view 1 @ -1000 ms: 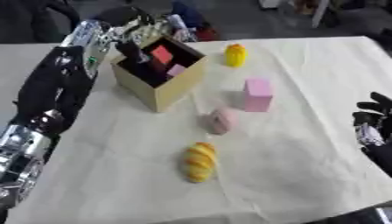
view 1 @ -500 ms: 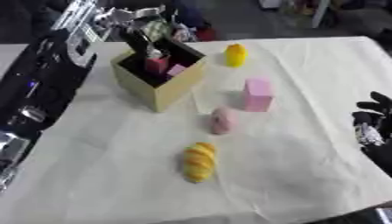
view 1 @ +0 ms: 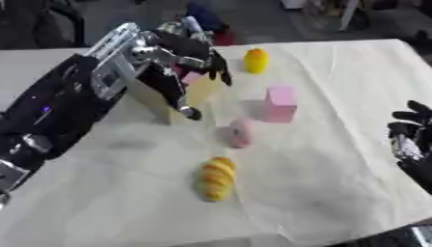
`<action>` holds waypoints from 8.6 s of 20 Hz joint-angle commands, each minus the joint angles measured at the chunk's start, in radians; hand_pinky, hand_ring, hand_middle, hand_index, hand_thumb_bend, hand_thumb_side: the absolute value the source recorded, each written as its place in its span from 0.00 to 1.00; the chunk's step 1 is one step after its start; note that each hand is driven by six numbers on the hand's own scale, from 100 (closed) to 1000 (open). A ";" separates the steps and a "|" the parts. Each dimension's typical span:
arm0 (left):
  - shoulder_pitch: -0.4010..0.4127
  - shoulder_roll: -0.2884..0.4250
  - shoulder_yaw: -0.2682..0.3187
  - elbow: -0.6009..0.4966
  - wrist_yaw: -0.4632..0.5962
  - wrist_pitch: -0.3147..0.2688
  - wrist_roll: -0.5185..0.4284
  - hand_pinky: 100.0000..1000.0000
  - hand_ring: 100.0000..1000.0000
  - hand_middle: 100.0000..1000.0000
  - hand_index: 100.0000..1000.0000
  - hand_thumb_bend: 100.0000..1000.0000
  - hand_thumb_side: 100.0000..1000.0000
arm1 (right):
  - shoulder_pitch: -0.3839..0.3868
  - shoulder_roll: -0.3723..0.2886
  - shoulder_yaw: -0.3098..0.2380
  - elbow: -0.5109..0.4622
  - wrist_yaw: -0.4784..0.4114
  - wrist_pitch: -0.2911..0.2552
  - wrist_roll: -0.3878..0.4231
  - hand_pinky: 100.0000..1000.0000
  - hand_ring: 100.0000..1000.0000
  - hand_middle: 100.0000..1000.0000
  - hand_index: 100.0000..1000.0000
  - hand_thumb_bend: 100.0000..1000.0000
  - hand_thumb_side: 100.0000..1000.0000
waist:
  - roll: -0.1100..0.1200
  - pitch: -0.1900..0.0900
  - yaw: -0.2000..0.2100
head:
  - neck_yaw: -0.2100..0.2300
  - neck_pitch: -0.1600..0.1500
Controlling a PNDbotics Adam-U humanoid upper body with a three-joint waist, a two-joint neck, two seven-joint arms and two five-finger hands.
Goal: Pick up objects on the table and place them in the box.
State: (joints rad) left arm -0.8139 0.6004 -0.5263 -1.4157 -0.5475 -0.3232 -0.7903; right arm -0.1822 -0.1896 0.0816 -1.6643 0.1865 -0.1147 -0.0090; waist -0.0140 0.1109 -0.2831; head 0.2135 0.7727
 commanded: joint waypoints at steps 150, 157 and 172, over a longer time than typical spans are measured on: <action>0.651 -0.124 0.688 -0.379 0.326 0.323 0.949 0.59 0.54 0.54 0.80 0.09 0.40 | -0.783 0.012 0.309 0.737 0.643 -0.336 0.794 0.85 0.86 0.84 0.96 0.00 0.33 | -0.027 -0.026 0.121 | -0.091 -0.003; 0.655 -0.134 0.686 -0.381 0.311 0.326 0.947 0.59 0.54 0.54 0.80 0.07 0.41 | -0.769 0.038 0.305 0.749 0.758 -0.375 0.711 0.82 0.80 0.70 0.83 0.00 0.21 | -0.027 -0.025 0.122 | -0.095 -0.003; 0.657 -0.163 0.686 -0.398 0.308 0.325 0.953 0.59 0.54 0.54 0.79 0.05 0.42 | -0.896 0.005 0.214 0.682 0.772 -0.309 0.358 0.72 0.55 0.28 0.40 0.00 0.09 | -0.024 -0.025 0.157 | -0.108 -0.003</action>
State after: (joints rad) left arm -0.1484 0.4263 0.1520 -1.7903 -0.2361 0.0049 0.1622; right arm -1.0485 -0.1600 0.3176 -0.9518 0.9719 -0.4400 0.3576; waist -0.0396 0.1109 -0.1215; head 0.1109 0.7727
